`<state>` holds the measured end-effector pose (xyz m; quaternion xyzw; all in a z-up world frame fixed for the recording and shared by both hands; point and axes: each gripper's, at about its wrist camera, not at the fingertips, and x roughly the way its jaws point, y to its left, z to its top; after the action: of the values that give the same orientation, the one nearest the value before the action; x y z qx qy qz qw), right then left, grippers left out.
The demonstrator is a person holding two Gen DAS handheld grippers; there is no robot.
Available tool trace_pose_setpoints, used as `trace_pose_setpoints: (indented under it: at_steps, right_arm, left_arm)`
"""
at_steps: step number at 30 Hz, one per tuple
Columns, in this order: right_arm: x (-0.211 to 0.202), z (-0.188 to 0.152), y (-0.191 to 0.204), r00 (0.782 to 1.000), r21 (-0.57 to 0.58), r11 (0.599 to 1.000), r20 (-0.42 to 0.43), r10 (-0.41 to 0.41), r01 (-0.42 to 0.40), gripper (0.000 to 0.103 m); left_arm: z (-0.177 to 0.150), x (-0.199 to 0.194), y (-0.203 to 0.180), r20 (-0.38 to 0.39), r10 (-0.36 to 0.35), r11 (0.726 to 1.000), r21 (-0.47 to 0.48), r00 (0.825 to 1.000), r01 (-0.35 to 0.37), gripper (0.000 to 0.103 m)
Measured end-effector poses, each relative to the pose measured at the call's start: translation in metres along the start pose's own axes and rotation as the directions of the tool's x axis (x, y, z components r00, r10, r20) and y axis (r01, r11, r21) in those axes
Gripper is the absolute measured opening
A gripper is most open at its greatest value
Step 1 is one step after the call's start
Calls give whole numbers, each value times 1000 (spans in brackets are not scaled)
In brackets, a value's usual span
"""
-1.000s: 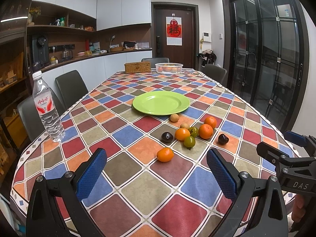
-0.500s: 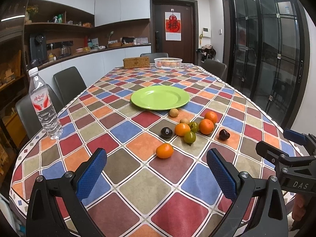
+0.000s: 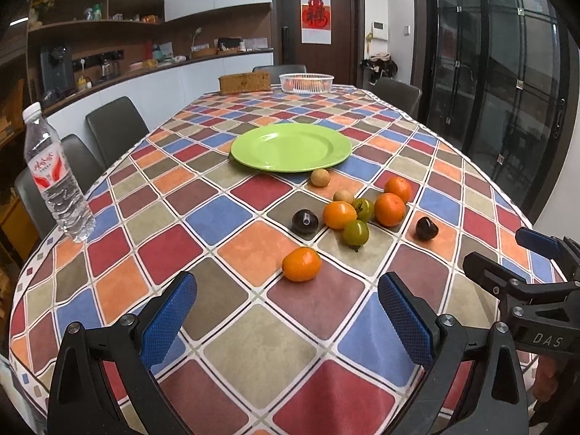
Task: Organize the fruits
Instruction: 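Grasp the small orange tangerine with the left tool while the right tool grasps the dark plum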
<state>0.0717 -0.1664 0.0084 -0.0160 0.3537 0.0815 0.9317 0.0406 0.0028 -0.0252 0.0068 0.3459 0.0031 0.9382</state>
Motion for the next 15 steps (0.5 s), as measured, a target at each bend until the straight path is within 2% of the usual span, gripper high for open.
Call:
trace_pose_setpoints:
  at_steps: [15]
  right_arm:
    - [45,13,4,997,-25,1000,-79,3,-5,100]
  left_arm:
    - [9,45,0,-103,2,1000,8,995,-1,88]
